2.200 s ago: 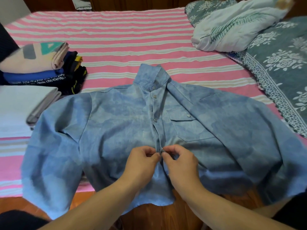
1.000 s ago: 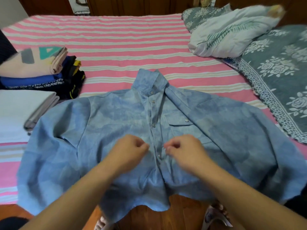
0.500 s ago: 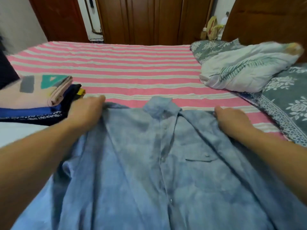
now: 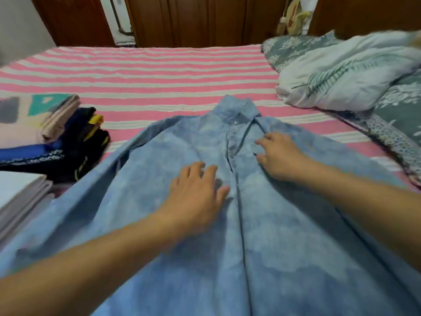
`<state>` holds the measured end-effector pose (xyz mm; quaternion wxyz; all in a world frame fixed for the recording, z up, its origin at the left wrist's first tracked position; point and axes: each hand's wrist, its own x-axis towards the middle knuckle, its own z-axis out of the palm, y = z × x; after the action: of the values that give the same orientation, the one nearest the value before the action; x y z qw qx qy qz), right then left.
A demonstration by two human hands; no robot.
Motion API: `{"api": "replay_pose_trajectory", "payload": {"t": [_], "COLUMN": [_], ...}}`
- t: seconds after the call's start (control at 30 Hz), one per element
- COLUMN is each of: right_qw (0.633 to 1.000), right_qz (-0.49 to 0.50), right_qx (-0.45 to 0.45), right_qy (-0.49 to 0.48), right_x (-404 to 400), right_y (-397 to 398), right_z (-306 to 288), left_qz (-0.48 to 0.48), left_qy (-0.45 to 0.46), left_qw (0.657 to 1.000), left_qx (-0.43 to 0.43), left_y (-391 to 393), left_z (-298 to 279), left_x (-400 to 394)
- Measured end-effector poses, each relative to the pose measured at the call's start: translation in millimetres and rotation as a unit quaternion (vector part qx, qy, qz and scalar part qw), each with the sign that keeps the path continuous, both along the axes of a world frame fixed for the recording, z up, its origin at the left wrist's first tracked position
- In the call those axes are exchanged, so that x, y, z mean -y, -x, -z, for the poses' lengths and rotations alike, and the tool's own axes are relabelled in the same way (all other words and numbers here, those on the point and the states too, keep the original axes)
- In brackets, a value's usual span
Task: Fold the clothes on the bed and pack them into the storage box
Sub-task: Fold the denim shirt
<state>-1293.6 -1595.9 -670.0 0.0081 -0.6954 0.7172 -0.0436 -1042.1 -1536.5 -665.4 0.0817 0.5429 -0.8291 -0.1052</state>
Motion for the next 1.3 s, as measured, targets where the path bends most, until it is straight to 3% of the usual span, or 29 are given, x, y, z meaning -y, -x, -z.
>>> {"api": "replay_pose_trajectory", "payload": {"t": [0.1, 0.17, 0.27, 0.37, 0.5, 0.57, 0.67, 0.73, 0.93, 0.97, 1.03, 1.1, 1.17, 1.2, 1.23, 1.3], "right_qw": [0.992, 0.990, 0.981, 0.976, 0.983, 0.985, 0.980, 0.974, 0.981, 0.979, 0.987, 0.958, 0.905, 0.894, 0.911, 0.971], "right_qz": [-0.073, -0.103, -0.127, -0.155, -0.121, -0.106, -0.120, -0.135, -0.006, -0.005, -0.060, -0.120, -0.114, -0.100, -0.100, -0.083], "right_qx": [0.097, 0.094, 0.003, -0.120, -0.116, -0.130, -0.150, -0.159, 0.033, 0.019, -0.089, -0.236, -0.244, -0.214, -0.165, -0.019], "right_qy": [0.027, -0.028, -0.146, -0.091, -0.069, -0.036, 0.045, 0.086, 0.190, 0.201, 0.121, -0.113, -0.328, -0.380, -0.365, -0.221], "right_x": [-124, -201, -280, -327, -363, -370, -369, -371, -379, -380, -379, -377, -370, -357, -340, -298], "right_y": [-60, -84, -90, -85, -107, -116, -107, -92, -35, -22, -7, -6, -21, -33, -48, -77], "right_z": [-12, -20, -7, 30, 63, 65, 54, 40, -35, -46, -63, -71, -76, -79, -80, -73], "left_qz": [0.035, 0.075, 0.124, 0.128, 0.212, 0.249, 0.160, 0.073, 0.045, 0.043, 0.028, 0.037, 0.039, 0.032, 0.014, -0.039], "left_qy": [-0.038, -0.044, -0.038, -0.086, -0.005, 0.087, 0.116, 0.117, 0.027, 0.012, -0.011, -0.039, -0.075, -0.095, -0.105, -0.076], "left_qw": [0.998, 0.993, 0.968, 0.952, 0.935, 0.928, 0.964, 0.977, 0.933, 0.928, 0.921, 0.955, 0.988, 0.993, 0.994, 0.994], "left_qx": [0.022, 0.080, 0.213, 0.264, 0.283, 0.262, 0.175, 0.164, 0.356, 0.371, 0.389, 0.291, 0.128, 0.058, 0.003, -0.071], "left_y": [-34, -67, -115, -132, -118, -116, -140, -167, -183, -175, -158, -130, -100, -83, -68, -47], "left_z": [-1, 9, 23, 41, 34, 29, 11, -4, -47, -51, -55, -63, -59, -55, -48, -29], "left_x": [-101, -147, -193, -223, -252, -254, -246, -242, -257, -261, -257, -245, -221, -206, -194, -167]}}
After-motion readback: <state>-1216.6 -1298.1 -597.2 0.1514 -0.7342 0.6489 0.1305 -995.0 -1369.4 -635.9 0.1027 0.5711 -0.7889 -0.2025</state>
